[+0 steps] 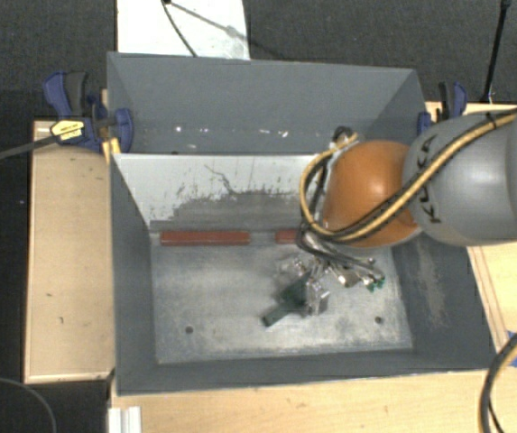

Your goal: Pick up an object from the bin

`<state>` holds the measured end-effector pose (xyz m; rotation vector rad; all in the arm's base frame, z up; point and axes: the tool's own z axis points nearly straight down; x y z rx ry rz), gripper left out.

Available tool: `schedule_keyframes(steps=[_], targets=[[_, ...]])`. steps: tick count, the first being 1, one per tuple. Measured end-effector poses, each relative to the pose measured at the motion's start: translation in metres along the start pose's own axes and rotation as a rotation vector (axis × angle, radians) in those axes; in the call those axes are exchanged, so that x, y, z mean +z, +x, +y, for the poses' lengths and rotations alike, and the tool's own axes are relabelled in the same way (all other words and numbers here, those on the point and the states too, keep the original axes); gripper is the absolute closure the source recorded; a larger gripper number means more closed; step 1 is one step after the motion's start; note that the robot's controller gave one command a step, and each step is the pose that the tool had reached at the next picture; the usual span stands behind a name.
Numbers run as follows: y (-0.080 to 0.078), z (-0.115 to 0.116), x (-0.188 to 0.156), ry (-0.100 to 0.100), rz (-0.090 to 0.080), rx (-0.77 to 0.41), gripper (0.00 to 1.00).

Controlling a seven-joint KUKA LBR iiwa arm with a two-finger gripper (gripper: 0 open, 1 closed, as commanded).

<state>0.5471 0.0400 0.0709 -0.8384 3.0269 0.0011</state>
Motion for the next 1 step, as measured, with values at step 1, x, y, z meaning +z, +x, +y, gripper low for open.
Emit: schedule_keyframes(steps=[1], targets=[[-0.0093,0.0114,-0.1308,0.004,-0.008,-0.211,1.00]])
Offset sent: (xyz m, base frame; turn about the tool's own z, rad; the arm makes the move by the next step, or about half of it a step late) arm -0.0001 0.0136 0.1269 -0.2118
